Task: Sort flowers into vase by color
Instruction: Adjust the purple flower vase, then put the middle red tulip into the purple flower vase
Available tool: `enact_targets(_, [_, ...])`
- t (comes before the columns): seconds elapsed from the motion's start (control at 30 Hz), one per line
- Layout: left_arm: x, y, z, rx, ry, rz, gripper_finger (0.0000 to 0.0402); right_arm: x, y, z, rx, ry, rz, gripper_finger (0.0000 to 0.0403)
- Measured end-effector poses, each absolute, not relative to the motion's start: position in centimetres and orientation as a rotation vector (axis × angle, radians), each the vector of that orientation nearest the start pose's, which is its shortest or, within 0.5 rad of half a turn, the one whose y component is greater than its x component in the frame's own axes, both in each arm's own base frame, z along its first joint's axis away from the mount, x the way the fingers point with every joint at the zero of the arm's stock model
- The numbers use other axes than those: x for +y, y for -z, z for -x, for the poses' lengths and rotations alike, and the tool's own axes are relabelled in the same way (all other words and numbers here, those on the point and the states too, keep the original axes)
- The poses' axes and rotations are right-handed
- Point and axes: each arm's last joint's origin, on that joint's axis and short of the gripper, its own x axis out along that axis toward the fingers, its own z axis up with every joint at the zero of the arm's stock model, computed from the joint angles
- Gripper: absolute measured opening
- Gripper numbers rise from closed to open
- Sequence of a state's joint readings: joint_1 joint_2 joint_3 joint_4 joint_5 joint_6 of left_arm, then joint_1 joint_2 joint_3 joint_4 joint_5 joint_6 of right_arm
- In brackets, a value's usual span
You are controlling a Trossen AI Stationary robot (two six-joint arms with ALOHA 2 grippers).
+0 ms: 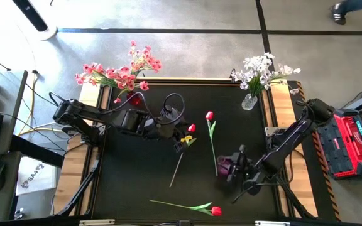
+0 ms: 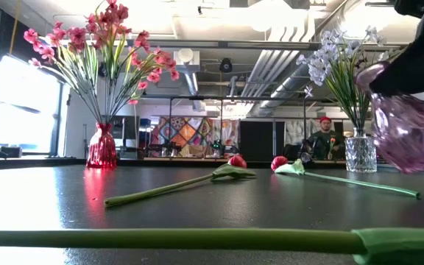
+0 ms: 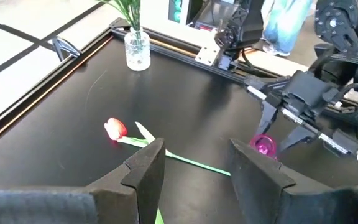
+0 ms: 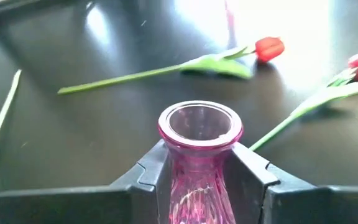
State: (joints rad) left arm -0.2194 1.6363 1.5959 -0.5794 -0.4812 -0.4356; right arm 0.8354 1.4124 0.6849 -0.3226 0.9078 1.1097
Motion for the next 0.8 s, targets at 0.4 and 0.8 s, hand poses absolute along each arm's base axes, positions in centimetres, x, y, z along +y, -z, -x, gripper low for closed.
enact_targets(0.4, [-5.9, -36.3, -35.6, 0.513, -0.39, 0.219, 0.0161, 16.3, -16.6, -16.2, 0.551, 0.47, -0.227, 0.0156])
enact_targets(0.8, [-5.6, -36.3, -35.7, 0.518, -0.392, 0.187, 0.0161, 17.3, -15.9, -14.4, 0.682, 0.411, -0.329, 0.0218])
